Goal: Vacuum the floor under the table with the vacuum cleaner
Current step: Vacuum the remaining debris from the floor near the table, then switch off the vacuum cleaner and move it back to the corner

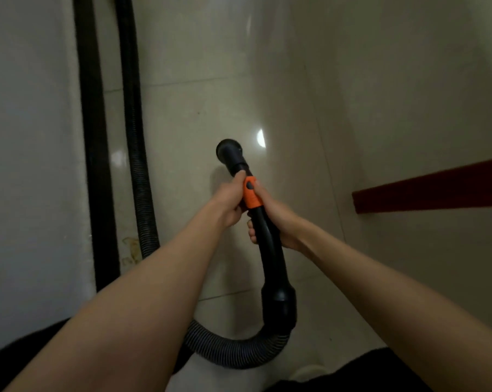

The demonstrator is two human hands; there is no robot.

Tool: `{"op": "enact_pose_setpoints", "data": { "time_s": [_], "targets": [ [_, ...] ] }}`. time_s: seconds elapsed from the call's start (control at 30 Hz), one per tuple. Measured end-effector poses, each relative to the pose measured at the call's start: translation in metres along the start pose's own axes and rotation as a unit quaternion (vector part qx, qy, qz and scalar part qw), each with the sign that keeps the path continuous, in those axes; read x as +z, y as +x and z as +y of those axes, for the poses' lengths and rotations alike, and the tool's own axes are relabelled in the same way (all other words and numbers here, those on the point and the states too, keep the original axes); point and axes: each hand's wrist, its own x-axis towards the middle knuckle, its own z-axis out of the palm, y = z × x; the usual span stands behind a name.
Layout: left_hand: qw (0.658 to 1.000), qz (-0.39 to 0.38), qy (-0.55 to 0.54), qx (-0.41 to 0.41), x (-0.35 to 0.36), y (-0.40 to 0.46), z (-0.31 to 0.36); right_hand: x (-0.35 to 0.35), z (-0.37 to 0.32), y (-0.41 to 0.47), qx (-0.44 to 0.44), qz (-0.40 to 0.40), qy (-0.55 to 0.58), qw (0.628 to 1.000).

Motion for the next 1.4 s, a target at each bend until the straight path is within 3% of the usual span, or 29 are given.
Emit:
{"op": "enact_pose_setpoints", "data": {
  "time_s": [0.13, 0.27, 0.53, 0.87, 1.03, 1.4],
  "targets": [
    [0.997, -0.027, 0.056, 0.054, 0.025, -0.053, 0.045, 0.005, -0.030, -0.049, -0.083, 0.063, 0.023, 0.994],
    [0.991, -0.045, 0.086, 0.091, 0.047, -0.115, 0.099, 0.015, -0.082, -0.107, -0.128, 0.064, -0.010, 0.990],
    [0.968, -0.162, 0.090, 0.170, 0.063, -0.257, 0.230, 0.050, -0.211, -0.231, -0.202, 0.066, -0.046, 0.976],
    [0.946, -0.115, 0.133, 0.271, 0.088, -0.411, 0.446, 0.113, -0.406, -0.372, -0.274, 0.010, -0.105, 0.956],
    [0.936, -0.110, 0.057, 0.330, 0.110, -0.463, 0.558, 0.123, -0.488, -0.415, -0.301, 0.020, -0.170, 0.938],
    [0.924, -0.095, -0.037, 0.367, 0.178, -0.497, 0.727, 0.103, -0.684, -0.435, -0.437, 0.042, -0.279, 0.854]
  ]
}}
